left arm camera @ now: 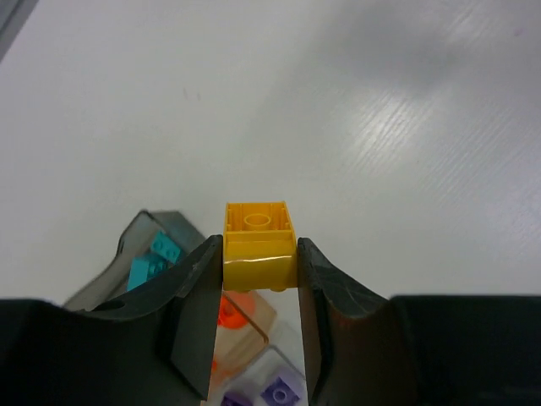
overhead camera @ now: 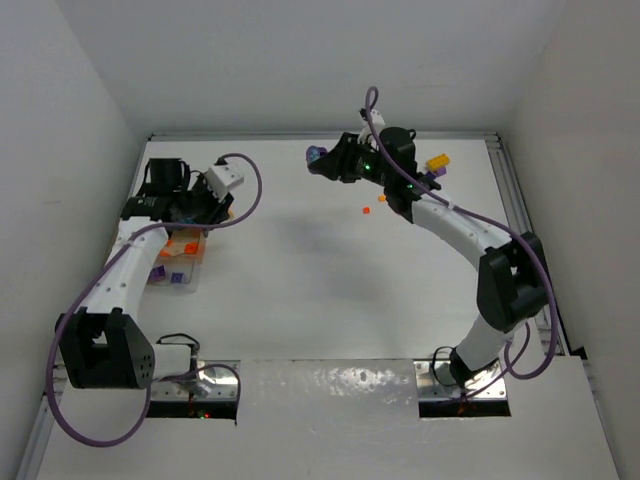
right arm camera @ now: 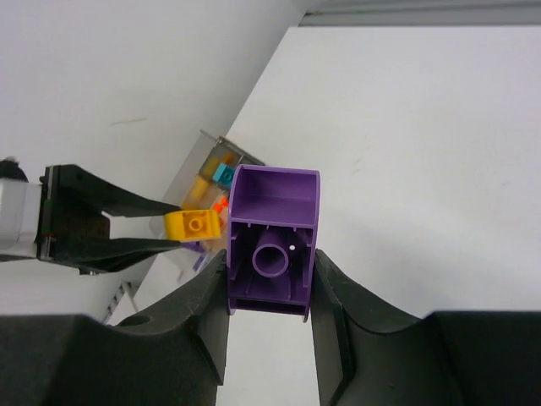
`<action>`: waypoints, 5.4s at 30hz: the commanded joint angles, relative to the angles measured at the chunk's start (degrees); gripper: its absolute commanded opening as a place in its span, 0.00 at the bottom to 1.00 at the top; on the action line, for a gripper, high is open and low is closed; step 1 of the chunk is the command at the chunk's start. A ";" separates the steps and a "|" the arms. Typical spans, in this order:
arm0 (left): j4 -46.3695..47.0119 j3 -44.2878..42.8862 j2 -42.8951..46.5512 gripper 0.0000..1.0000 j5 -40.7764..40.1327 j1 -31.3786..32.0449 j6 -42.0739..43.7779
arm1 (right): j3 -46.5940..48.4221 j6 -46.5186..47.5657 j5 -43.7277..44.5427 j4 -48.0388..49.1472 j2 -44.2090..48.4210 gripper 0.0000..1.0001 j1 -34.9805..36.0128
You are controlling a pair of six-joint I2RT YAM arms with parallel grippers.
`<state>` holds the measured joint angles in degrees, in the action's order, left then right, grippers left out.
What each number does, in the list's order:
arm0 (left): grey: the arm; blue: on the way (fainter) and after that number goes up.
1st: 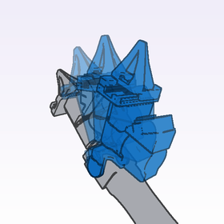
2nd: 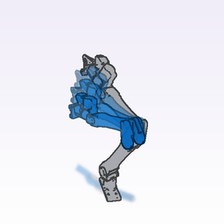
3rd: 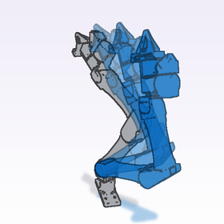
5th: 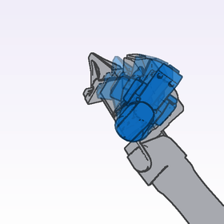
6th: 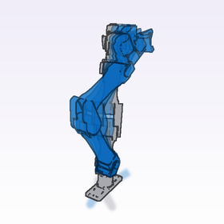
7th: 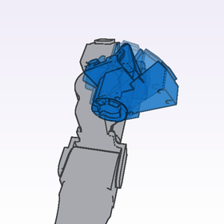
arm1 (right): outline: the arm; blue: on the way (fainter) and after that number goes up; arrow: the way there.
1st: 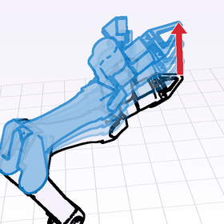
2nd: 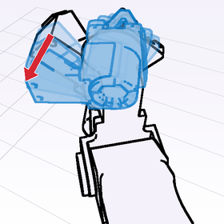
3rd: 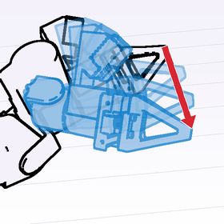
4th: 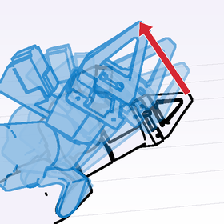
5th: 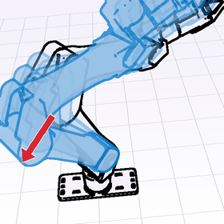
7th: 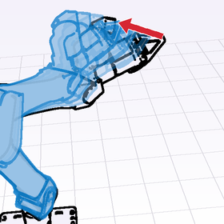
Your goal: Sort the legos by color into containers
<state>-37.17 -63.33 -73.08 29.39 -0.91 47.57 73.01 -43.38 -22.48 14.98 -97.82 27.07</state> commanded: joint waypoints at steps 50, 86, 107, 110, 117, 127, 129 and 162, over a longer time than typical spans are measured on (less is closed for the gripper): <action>-21.61 -14.91 -8.58 0.78 21.93 -13.96 30.41 | 19.27 14.48 -4.41 -22.64 -7.65 0.00 10.19; -34.73 -16.82 -6.20 0.78 37.15 -2.70 40.76 | 5.12 62.00 -7.32 -15.95 0.44 0.00 20.39; -37.18 -13.92 -5.14 0.38 41.54 -2.43 46.46 | 7.93 60.25 -6.35 -7.78 -3.52 0.00 22.94; -38.33 -13.75 -4.97 0.27 42.51 -2.43 47.00 | 7.85 59.55 -6.35 -7.34 -3.87 0.00 22.94; -32.38 -13.22 -4.53 0.00 38.39 -3.13 36.05 | 3.72 57.70 1.35 -6.81 -1.94 0.49 22.85; -6.61 -8.75 -2.42 0.00 8.89 -6.82 -10.90 | -3.14 55.33 18.96 -9.53 2.72 0.92 20.66; -8.78 -8.30 -3.12 0.00 -1.89 -10.59 -13.46 | -4.80 54.01 19.66 -9.19 3.86 0.92 20.57; -7.74 3.92 -10.59 0.50 -19.54 -28.80 -11.71 | 0.99 53.57 16.33 -19.46 2.90 0.93 20.39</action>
<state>-46.24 -57.76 -84.44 8.16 -29.36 35.75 71.11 10.52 -6.44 -4.82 -94.70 47.48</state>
